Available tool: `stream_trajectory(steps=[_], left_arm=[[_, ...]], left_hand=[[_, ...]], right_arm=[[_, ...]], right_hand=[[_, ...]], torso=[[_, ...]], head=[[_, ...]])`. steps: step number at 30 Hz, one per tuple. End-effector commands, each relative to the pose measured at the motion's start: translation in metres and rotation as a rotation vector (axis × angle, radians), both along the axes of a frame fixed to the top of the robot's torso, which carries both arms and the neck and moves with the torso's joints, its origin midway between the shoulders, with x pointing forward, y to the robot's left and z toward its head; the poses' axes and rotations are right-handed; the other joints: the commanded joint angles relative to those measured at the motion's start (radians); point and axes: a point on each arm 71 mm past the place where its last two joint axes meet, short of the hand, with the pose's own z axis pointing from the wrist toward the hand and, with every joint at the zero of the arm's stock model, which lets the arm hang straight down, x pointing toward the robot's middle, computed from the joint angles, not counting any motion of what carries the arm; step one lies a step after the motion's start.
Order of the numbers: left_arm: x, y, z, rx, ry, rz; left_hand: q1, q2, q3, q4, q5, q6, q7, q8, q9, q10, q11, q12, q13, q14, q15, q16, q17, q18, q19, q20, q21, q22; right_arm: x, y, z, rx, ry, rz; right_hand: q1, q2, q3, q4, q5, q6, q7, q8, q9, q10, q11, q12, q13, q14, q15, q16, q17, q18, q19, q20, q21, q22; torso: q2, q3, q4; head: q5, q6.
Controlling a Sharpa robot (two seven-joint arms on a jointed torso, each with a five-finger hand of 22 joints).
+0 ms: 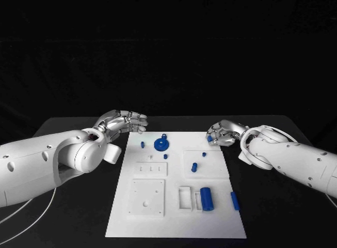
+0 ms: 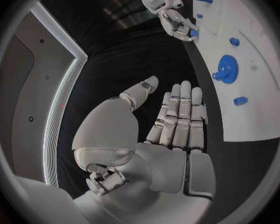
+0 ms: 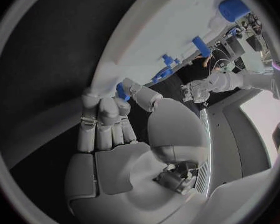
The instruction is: Assemble the parts on the task board
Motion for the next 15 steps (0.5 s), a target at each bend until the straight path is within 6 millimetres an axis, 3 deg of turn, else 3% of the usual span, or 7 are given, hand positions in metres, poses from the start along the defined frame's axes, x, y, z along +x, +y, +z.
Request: stream_trajectory(steps=[1, 5, 8, 11, 15], left_arm=[[-0.002, -0.008, -0.001, 0.043, 0.005, -0.082], [-0.004, -0.013, -0.004, 0.062, 0.047, -0.125], [-0.007, -0.018, -0.006, 0.089, 0.081, -0.139], [-0.010, -0.022, -0.009, 0.119, 0.117, -0.097], [-0.016, -0.031, -0.012, 0.159, 0.147, -0.110]], left_hand=[[-0.012, 0.004, -0.004, 0.007, -0.008, 0.016, -0.006, 0.009, 0.004, 0.021, -0.007, 0.008, 0.006, 0.016, -0.005, 0.012, 0.006, 0.021, 0.012, -0.007, 0.007, 0.015], [-0.045, 0.009, -0.020, 0.024, -0.026, 0.063, -0.027, 0.031, 0.011, 0.094, -0.040, 0.041, 0.027, 0.060, -0.028, 0.047, 0.025, 0.026, 0.053, -0.027, 0.035, 0.020], [-0.078, 0.009, -0.033, 0.044, -0.051, 0.110, -0.046, 0.048, 0.017, 0.161, -0.072, 0.069, 0.050, 0.124, -0.065, 0.099, 0.055, 0.035, 0.112, -0.055, 0.076, 0.022], [-0.101, 0.003, -0.045, 0.060, -0.062, 0.119, -0.053, 0.044, 0.015, 0.229, -0.102, 0.101, 0.078, 0.193, -0.109, 0.167, 0.091, 0.047, 0.179, -0.084, 0.130, 0.025], [-0.126, -0.013, -0.049, 0.087, -0.081, 0.134, -0.067, 0.036, 0.013, 0.285, -0.120, 0.126, 0.117, 0.239, -0.150, 0.246, 0.133, 0.053, 0.234, -0.120, 0.200, 0.024]], right_arm=[[-0.004, 0.003, 0.003, -0.069, -0.036, -0.057], [-0.010, 0.017, 0.014, -0.092, -0.059, -0.049], [-0.015, 0.031, 0.027, -0.113, -0.083, -0.029], [-0.020, 0.043, 0.032, -0.121, -0.098, -0.009], [-0.028, 0.059, 0.042, -0.127, -0.123, 0.014]], right_hand=[[-0.001, -0.014, 0.008, -0.001, 0.001, 0.187, -0.015, 0.003, 0.003, -0.009, -0.021, 0.001, 0.001, 0.003, -0.004, 0.001, 0.001, 0.039, 0.005, -0.001, 0.006, 0.016], [0.003, -0.022, 0.016, -0.001, 0.003, 0.191, -0.016, 0.003, 0.008, -0.004, -0.021, -0.002, 0.000, 0.005, -0.003, 0.003, 0.002, 0.039, 0.007, -0.001, 0.008, 0.017], [0.003, -0.029, 0.022, 0.000, 0.002, 0.196, -0.016, 0.002, 0.011, 0.000, -0.022, -0.004, -0.001, 0.006, -0.003, 0.003, 0.003, 0.039, 0.009, 0.000, 0.010, 0.017], [0.002, -0.035, 0.029, 0.001, 0.000, 0.200, -0.017, 0.001, 0.014, 0.003, -0.022, -0.008, -0.002, 0.007, -0.004, 0.004, 0.003, 0.039, 0.011, 0.001, 0.011, 0.017], [0.000, -0.041, 0.040, 0.003, -0.001, 0.204, -0.018, -0.002, 0.017, 0.007, -0.023, -0.013, -0.003, 0.007, -0.005, 0.003, 0.003, 0.039, 0.012, 0.004, 0.012, 0.016]], torso=[[-0.001, 0.0004, -0.0006], [-0.003, -0.0009, -0.0028], [-0.006, 0.0004, -0.0067], [-0.012, -0.0001, -0.0105], [-0.021, -0.0011, -0.0131]], head=[[0.000, 0.001], [0.001, 0.006], [0.003, 0.010], [0.009, 0.013], [0.016, 0.014]])
